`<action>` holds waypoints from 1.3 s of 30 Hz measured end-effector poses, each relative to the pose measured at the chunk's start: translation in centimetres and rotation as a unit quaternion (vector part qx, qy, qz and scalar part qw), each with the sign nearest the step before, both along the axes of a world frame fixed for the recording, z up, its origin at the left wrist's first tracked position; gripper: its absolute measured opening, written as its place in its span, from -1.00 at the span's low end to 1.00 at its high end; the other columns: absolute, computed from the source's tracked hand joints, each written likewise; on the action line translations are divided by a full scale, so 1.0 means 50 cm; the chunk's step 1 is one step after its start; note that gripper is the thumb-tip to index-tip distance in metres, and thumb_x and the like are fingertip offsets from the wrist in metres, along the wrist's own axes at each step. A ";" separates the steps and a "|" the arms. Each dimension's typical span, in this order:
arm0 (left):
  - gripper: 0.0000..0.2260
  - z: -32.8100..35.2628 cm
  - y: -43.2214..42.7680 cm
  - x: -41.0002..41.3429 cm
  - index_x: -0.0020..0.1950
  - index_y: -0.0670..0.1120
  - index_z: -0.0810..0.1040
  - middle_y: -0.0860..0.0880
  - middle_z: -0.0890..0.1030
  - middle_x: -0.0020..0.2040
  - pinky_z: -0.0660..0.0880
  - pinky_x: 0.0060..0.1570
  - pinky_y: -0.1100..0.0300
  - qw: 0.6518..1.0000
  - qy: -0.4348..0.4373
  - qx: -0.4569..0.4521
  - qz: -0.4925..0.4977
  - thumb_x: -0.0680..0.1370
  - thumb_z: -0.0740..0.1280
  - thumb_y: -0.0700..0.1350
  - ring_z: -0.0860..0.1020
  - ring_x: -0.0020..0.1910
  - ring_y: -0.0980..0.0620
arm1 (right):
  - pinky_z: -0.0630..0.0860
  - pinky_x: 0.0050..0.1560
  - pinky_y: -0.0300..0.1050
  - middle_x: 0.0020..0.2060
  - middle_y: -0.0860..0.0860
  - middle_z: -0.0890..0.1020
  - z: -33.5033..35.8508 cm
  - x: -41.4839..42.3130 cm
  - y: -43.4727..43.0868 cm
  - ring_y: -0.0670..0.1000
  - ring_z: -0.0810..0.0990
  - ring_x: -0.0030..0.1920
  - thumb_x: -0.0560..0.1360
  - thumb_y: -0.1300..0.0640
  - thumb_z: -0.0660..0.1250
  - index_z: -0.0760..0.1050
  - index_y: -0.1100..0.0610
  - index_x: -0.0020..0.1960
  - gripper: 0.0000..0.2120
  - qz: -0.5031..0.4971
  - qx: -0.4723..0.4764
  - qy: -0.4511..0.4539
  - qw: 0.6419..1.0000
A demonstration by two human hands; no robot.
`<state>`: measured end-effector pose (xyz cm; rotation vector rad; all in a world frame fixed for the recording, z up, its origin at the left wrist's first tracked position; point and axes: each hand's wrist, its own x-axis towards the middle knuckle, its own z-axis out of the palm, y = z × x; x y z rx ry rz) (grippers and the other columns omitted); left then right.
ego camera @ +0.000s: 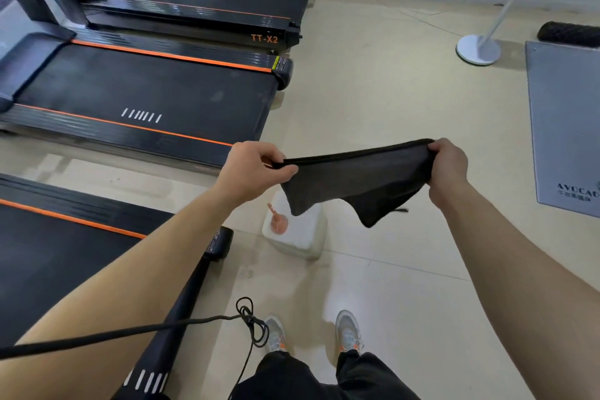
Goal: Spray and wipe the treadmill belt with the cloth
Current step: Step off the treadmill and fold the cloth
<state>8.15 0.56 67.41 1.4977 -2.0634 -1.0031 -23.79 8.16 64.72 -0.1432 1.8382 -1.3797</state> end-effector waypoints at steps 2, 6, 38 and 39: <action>-0.82 -0.002 -0.004 -0.009 -0.22 -0.14 0.63 -0.06 0.68 -0.25 0.53 -0.16 0.13 0.998 0.027 0.023 0.051 0.46 0.57 -0.11 0.58 -0.28 0.01 | 0.28 -0.08 -0.01 -0.27 -0.03 0.40 -0.012 0.012 -0.005 0.04 0.34 -0.14 0.51 0.16 0.23 0.36 0.04 -0.26 -0.82 0.002 -0.001 -0.001 1.000; -0.81 -0.025 -0.028 -0.022 -0.02 -0.08 0.53 -0.03 0.60 -0.09 0.63 -0.17 0.10 0.968 0.060 0.147 0.194 0.50 0.53 -0.19 0.61 -0.06 -0.05 | 0.43 -0.10 0.00 -0.24 0.02 0.54 -0.024 0.055 -0.014 0.09 0.46 -0.11 0.50 0.19 0.34 0.53 0.07 -0.25 -0.85 0.001 0.015 0.017 1.000; -0.59 -0.261 -0.063 -0.034 0.27 0.05 0.52 0.02 0.69 0.04 0.55 0.02 0.26 0.950 -0.006 0.298 -0.089 0.50 0.55 -0.17 0.66 0.05 -0.10 | 0.54 0.15 -0.03 0.03 0.12 0.69 -0.246 0.125 -0.054 0.11 0.65 0.09 0.67 0.24 0.19 0.58 0.22 0.12 -0.81 0.393 -0.059 -0.220 0.891; -0.50 -0.293 -0.064 -0.043 0.33 0.10 0.50 0.01 0.66 0.06 0.55 0.11 0.17 0.943 -0.014 0.316 -0.107 0.46 0.59 -0.13 0.65 0.07 -0.05 | 0.56 0.14 -0.03 0.02 0.13 0.69 -0.277 0.126 -0.058 0.12 0.65 0.09 0.67 0.24 0.19 0.58 0.22 0.12 -0.81 0.394 -0.054 -0.233 0.887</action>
